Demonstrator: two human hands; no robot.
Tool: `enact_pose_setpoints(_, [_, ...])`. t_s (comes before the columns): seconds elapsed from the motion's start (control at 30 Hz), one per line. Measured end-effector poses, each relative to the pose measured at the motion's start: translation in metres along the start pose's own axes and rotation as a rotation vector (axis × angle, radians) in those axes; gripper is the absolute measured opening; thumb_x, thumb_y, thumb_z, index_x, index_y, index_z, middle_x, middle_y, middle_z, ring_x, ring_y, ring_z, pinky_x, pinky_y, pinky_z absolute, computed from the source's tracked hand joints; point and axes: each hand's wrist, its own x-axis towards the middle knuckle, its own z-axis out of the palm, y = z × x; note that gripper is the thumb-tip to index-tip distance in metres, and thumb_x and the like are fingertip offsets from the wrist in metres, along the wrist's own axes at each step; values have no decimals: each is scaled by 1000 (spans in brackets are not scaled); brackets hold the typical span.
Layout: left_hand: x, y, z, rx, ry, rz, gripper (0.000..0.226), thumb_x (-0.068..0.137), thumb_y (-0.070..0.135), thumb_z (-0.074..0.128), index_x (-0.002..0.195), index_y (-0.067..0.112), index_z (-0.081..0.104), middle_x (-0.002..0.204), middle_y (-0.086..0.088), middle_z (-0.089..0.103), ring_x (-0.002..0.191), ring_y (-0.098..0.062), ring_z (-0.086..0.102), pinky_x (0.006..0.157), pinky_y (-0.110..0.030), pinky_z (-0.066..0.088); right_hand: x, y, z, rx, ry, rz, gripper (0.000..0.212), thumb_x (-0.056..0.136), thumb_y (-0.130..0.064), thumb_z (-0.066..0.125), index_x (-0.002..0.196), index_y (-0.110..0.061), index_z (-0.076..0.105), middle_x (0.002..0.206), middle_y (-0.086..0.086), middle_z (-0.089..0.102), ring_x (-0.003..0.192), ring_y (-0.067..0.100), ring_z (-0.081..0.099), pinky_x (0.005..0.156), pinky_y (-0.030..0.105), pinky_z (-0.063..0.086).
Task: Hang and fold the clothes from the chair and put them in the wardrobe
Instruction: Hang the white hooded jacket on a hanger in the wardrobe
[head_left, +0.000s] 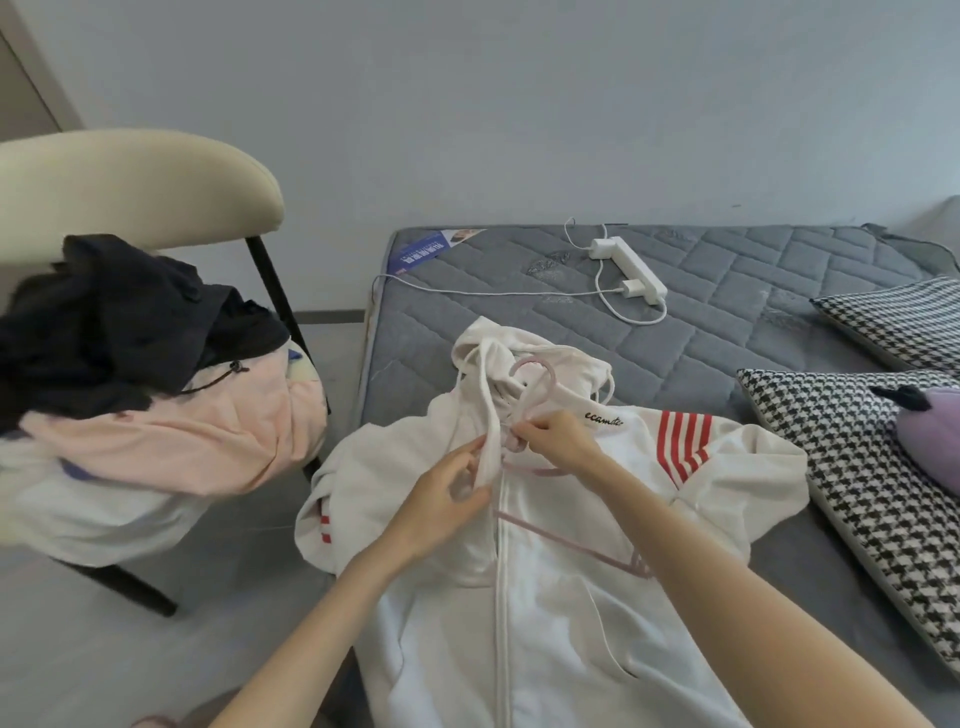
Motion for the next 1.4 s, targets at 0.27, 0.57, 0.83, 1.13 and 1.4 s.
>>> enact_pose_setpoints(0.27, [-25,-23,-9,147,-117,-71,29,74,34,59,95,16,65,130,44,33,123,26,29,99,-1,26,38,-1,39,79,-66,-28,40,97,-21,48,57,-16,47,61,-1,47,63,13,48,63,29,46])
enact_pose_setpoints(0.57, [-17,-47,-17,487,-242,-219,25,77,42,59,69,25,42,143,25,31,121,-6,39,102,-35,36,60,9,43,-237,-17,-128,20,93,-14,46,103,-12,64,107,10,66,103,32,58,90,38,45])
enact_pose_setpoints(0.83, [5,-52,6,774,-111,-224,25,83,27,56,104,25,42,115,9,49,119,-21,34,84,-36,39,-21,45,39,-288,79,-143,18,93,-35,53,96,-19,62,90,-7,66,91,17,62,71,31,44])
enact_pose_setpoints(1.13, [9,-66,11,1087,24,-118,20,95,25,47,115,19,50,121,4,56,115,-23,47,83,-36,40,-36,62,105,-629,124,-23,37,90,-44,53,107,-12,45,109,4,57,105,26,56,68,33,35])
enact_pose_setpoints(1.4, [22,-72,17,1123,100,-69,43,49,22,94,68,12,57,65,-2,56,59,-24,56,43,-27,32,-40,83,67,-415,172,-60,7,85,-18,47,89,-18,42,93,5,62,81,32,56,62,34,34])
